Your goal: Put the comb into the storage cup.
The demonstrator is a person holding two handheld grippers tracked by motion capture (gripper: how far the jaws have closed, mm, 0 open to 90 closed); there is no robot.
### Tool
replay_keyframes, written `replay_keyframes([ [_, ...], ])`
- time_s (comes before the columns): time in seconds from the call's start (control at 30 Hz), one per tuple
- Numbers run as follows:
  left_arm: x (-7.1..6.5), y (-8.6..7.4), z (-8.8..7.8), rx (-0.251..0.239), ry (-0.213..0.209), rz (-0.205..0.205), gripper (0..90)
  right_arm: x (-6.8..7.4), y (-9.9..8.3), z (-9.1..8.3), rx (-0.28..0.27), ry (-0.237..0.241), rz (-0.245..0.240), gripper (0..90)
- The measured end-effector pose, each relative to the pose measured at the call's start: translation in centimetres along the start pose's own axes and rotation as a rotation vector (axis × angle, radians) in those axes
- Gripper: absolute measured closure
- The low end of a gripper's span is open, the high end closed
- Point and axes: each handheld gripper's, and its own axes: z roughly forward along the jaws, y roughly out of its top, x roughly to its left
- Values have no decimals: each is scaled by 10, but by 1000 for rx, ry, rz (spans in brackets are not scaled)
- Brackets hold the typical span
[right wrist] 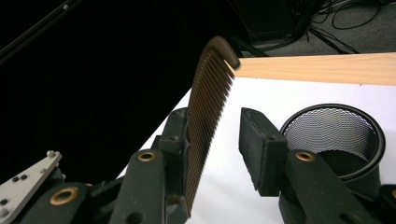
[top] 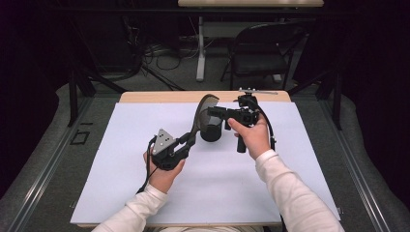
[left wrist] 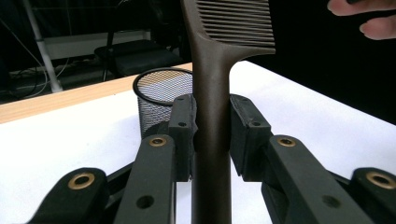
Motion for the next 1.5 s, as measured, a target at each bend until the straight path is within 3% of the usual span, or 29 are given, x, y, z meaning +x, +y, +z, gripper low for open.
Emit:
replay_keyframes([
  [1.07, -10, -2, 1, 11, -31, 17, 725, -7, 2, 3, -23, 22, 52, 728],
  [1.5, -9, -2, 1, 11, -31, 13, 725, -7, 2, 4, -14, 47, 71, 814],
])
